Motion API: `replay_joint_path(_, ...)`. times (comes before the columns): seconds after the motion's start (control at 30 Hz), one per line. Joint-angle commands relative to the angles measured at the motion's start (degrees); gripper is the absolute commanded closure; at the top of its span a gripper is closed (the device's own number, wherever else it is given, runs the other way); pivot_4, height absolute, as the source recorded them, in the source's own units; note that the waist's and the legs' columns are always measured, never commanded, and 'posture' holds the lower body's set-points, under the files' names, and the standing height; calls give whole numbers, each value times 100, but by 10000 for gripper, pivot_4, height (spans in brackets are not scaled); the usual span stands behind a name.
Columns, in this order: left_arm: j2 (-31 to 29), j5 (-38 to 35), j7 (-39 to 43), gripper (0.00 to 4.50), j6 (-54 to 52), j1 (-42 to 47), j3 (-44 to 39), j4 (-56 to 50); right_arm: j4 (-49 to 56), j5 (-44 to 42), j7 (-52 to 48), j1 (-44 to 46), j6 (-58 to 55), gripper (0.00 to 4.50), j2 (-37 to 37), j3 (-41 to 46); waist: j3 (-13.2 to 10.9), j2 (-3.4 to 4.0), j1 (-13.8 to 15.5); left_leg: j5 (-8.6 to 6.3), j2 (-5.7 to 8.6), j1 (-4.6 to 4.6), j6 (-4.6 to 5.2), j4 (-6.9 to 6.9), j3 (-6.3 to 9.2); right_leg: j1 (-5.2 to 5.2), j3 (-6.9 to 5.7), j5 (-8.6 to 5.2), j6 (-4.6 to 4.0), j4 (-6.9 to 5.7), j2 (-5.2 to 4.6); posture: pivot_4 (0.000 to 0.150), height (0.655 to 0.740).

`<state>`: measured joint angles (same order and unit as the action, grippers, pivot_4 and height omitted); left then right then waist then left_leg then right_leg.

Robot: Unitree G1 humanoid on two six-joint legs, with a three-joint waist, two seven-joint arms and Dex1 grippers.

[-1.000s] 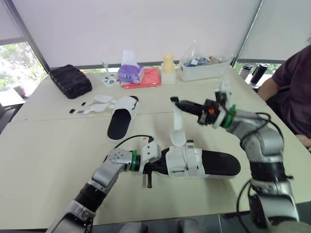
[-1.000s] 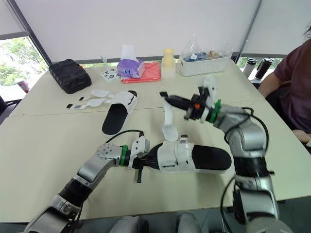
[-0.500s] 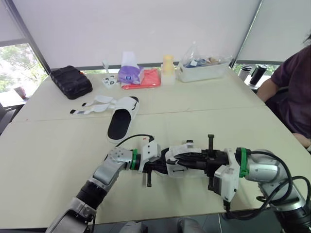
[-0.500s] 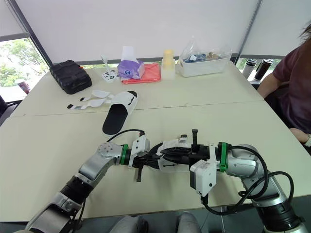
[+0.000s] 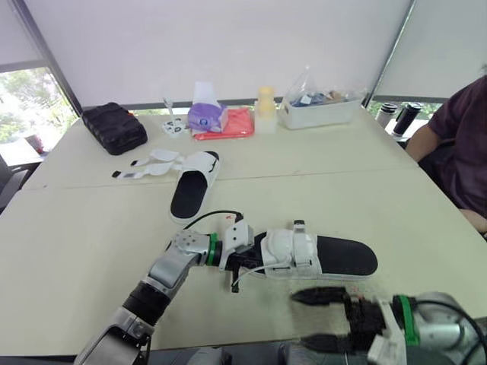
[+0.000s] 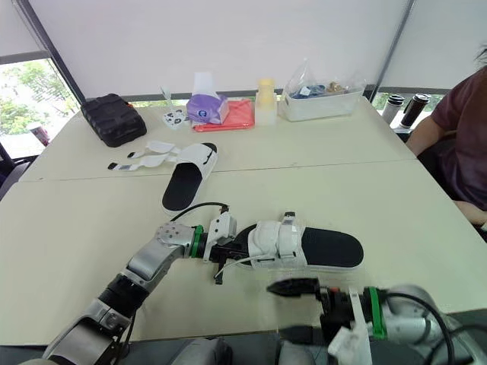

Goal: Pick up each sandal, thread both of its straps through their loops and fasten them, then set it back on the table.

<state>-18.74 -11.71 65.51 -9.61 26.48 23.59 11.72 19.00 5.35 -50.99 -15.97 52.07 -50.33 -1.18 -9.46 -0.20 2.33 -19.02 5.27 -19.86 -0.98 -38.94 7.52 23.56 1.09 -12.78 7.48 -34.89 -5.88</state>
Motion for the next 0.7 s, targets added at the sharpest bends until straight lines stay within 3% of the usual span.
replay_joint_path(0.03, -28, 355, -132, 45000, -168, -132, 193, 310, 896, -2073, 911, -128, -3311, 442, -107, 461, -5, 4, -1, -1, 0, 15, 1, 0, 0, -15, 1, -4, 2, 2, 0, 1500, 7400)
replay_joint_path(0.07, -32, 359, -131, 45000, -163, -128, 195, 312, 1182, -2654, 1099, -166, -4245, 442, -154, 520, -8, 1, 2, -2, -2, 22, 3, 1, 5, -25, 5, -5, 0, 5, -2, 1500, 7400)
replay_joint_path(0.1, -41, 367, -118, 45000, -145, -121, 202, 315, 1581, -3775, 1370, -197, -5278, 442, -470, 643, -6, 4, 9, -2, -3, 21, 3, 1, 8, -27, 9, -6, -1, 3, -3, 1500, 7400)
replay_joint_path(0.17, -40, 374, -105, 45000, -126, -97, 208, 345, 1913, -7230, 2499, 317, -6782, 442, -1352, 957, -8, 22, 1, -5, -4, 19, 8, 0, 12, -27, 13, -6, -8, 5, -8, 1500, 7400)
replay_joint_path(0.2, -36, 369, -97, 45000, -125, -94, 209, 354, 1875, -9474, 3160, 539, -7427, 442, -1785, 1050, -11, 16, 0, -6, -5, 15, 10, 1, 10, -28, 13, 3, -22, 13, -12, 1500, 7400)
replay_joint_path(0.23, -33, 363, -94, 45000, -127, -93, 209, 359, 1777, -10832, 3593, 715, -7860, 442, -1967, 1121, -12, 31, 6, -7, -9, 8, 11, 2, 12, -29, 8, 9, -31, 24, -12, 1500, 7400)
replay_joint_path(0.27, -22, 363, -94, 45000, -132, -86, 212, 367, 1666, -11509, 3828, 846, -8209, 442, -1982, 1187, -8, 36, 22, -8, -23, -32, 13, 4, 21, -37, -5, 14, -39, 44, -12, 1500, 7400)
replay_joint_path(0.4, 6, 396, -101, 45000, -113, -60, 214, 382, 1305, -11835, 3295, 1339, -9349, 442, -1312, 1235, 0, 4, 130, -8, -29, -53, 14, 14, 57, -8, -44, 19, -42, 89, 1, 1500, 7400)
replay_joint_path(0.5, -12, 393, -119, 45000, -123, -81, 204, 347, 1206, -11835, 3830, 1427, -9962, 442, -1011, 662, 0, -2, 140, -20, -2, -57, 35, 5, 33, -2, -31, 27, -28, 92, -12, 1500, 7400)
replay_joint_path(0.63, -33, 374, -137, 45000, -148, -104, 199, 310, 1278, -11835, 4897, 1420, -9918, 442, -13, 382, 5, -9, 139, -23, -7, -58, 39, 3, 33, -1, -26, 25, -30, 97, -11, 1500, 7400)
replay_joint_path(0.7, -29, 365, -152, 45000, -170, -116, 203, 284, 1591, -11835, 4883, 1400, -9771, 442, 171, 242, 6, -4, 133, -22, -7, -57, 38, 3, 31, 1, -26, 27, -27, 96, -10, 1500, 7400)
